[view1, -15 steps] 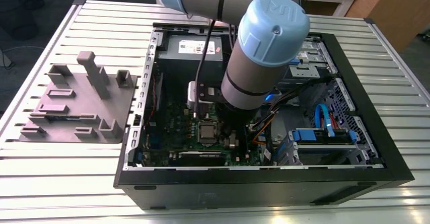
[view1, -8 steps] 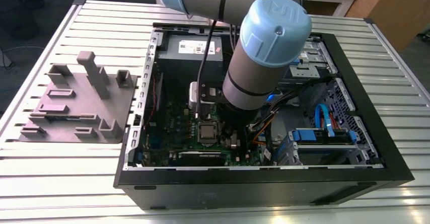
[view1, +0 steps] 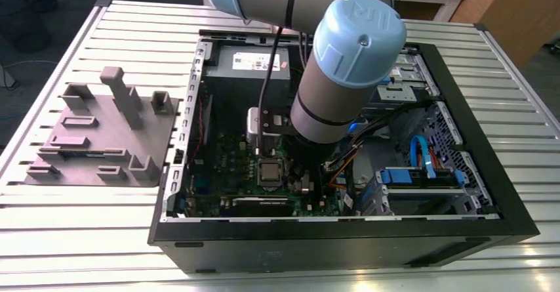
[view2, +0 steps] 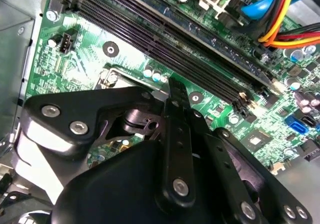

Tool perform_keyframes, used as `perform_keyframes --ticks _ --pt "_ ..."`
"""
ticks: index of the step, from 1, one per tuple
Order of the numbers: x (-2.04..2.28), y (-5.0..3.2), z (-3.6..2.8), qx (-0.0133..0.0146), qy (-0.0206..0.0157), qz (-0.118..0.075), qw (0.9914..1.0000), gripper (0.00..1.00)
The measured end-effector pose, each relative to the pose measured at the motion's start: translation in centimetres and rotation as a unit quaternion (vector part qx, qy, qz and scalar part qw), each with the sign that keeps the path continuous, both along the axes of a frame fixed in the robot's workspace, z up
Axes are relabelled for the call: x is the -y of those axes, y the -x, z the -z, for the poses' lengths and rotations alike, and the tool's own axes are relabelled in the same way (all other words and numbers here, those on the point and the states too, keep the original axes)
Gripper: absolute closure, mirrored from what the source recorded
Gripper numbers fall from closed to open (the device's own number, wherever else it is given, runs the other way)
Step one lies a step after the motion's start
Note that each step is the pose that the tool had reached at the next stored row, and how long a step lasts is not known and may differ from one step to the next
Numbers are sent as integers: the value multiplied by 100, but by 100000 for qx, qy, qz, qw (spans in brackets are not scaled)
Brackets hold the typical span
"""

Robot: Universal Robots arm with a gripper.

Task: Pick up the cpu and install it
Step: 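Install the first cpu locking lever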

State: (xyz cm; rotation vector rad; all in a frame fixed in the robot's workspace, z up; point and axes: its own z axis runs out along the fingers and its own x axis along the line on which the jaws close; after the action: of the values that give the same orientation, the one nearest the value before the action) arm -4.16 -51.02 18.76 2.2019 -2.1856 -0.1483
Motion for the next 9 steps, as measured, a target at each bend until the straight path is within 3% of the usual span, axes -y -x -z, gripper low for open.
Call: perform_keyframes --ticks 4,9 --pt "-1 0 -11 4 -21 -93 100000 89" --pt "0 0 -165 6 -12 -131 100000 89"
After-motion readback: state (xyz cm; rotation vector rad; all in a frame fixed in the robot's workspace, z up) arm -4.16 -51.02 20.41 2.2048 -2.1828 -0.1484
